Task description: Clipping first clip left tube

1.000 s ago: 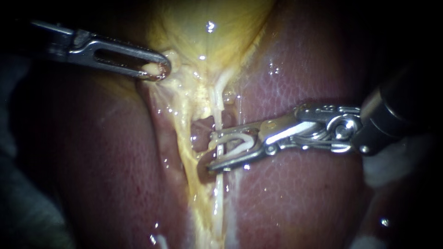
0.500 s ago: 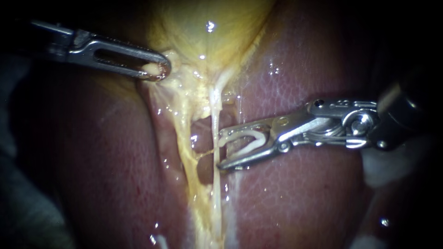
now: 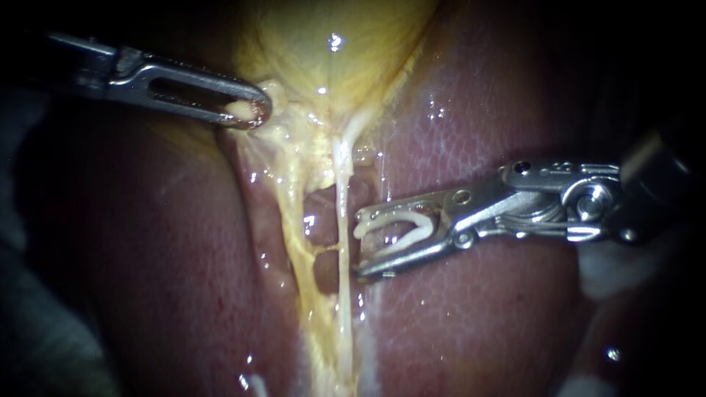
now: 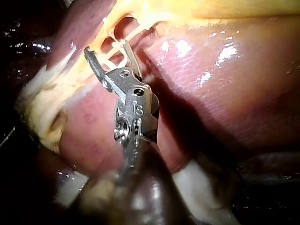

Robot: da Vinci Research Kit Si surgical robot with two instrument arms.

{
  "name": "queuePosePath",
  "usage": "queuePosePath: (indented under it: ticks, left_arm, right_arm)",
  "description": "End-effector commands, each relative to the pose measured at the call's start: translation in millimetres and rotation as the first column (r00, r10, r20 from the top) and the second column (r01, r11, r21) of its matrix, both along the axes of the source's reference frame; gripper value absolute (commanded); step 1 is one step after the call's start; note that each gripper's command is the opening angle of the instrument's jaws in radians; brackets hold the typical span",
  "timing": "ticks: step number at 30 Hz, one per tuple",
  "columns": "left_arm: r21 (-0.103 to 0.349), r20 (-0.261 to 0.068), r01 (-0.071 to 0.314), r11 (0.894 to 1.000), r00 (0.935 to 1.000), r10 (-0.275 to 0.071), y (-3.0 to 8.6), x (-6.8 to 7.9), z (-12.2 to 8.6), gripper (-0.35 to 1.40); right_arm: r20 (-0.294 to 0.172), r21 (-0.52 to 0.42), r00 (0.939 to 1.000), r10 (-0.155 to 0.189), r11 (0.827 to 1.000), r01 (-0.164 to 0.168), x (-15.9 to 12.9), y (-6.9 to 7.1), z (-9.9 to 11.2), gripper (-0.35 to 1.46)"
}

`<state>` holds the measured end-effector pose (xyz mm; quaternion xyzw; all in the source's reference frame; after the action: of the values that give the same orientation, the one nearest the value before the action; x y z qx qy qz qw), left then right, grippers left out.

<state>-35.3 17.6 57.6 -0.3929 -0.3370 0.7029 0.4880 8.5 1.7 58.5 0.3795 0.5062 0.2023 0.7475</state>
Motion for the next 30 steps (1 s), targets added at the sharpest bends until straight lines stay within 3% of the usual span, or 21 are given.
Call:
queuePosePath:
  ticks: [1, 7, 16, 22, 30]
  left_arm:
    - [0.000, 0.000, 0.000, 1.000, 1.0000, 0.000, 0.0, 0.0, 0.0, -0.35]
    - [0.000, 0.000, 0.000, 1.000, 1.0000, 0.000, 0.0, 0.0, 0.0, -0.35]
    - [0.000, 0.000, 0.000, 1.000, 1.0000, 0.000, 0.0, 0.0, 0.0, -0.35]
    - [0.000, 0.000, 0.000, 1.000, 1.0000, 0.000, 0.0, 0.0, 0.0, -0.35]
    - [0.000, 0.000, 0.000, 1.000, 1.0000, 0.000, 0.0, 0.0, 0.0, -0.35]
  right_arm:
    - [-0.007, 0.004, 1.0000, -0.005, 1.000, 0.005, 0.1, -0.2, -0.2, 0.49]
    - [-0.024, 0.034, 0.9997, 0.001, 0.999, 0.000, 0.8, -0.9, -0.8, 0.50]
    - [-0.015, 0.117, 0.9997, 0.021, 0.993, -0.019, 1.8, -1.6, 0.2, 0.50]
    - [-0.008, 0.151, 0.9997, 0.024, 0.988, -0.022, 2.4, -2.4, 1.6, 0.50]
    - [-0.001, 0.169, 0.9997, 0.025, 0.985, -0.025, 2.7, -3.2, 5.0, 0.50]
